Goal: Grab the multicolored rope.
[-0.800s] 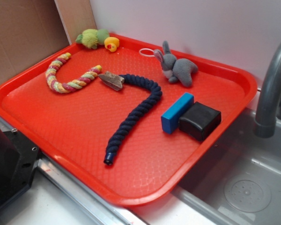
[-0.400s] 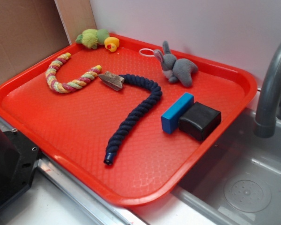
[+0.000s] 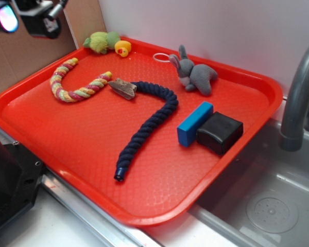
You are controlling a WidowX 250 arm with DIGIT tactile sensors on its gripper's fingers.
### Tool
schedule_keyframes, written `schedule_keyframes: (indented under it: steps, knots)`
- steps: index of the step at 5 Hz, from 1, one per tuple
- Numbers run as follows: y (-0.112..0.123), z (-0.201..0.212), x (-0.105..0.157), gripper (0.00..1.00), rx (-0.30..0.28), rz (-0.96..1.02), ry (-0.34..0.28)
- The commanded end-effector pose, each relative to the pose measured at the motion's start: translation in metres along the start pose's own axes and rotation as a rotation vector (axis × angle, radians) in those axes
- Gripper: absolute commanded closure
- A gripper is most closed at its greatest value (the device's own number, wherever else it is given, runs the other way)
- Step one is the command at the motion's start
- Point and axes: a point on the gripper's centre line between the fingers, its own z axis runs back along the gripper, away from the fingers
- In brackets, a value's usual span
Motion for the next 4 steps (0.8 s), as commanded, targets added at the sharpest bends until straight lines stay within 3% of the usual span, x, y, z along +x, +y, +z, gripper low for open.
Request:
schedule_keyframes:
  steps: [1, 2, 4]
  knots:
    - [0.020, -0.069, 0.049, 0.00, 0.021, -0.476, 0.105]
    - [0.006, -0.105, 0.042, 0.00, 0.079, -0.729, 0.164]
    - [0.007, -0.142, 0.031, 0.00, 0.017, -0.812, 0.144]
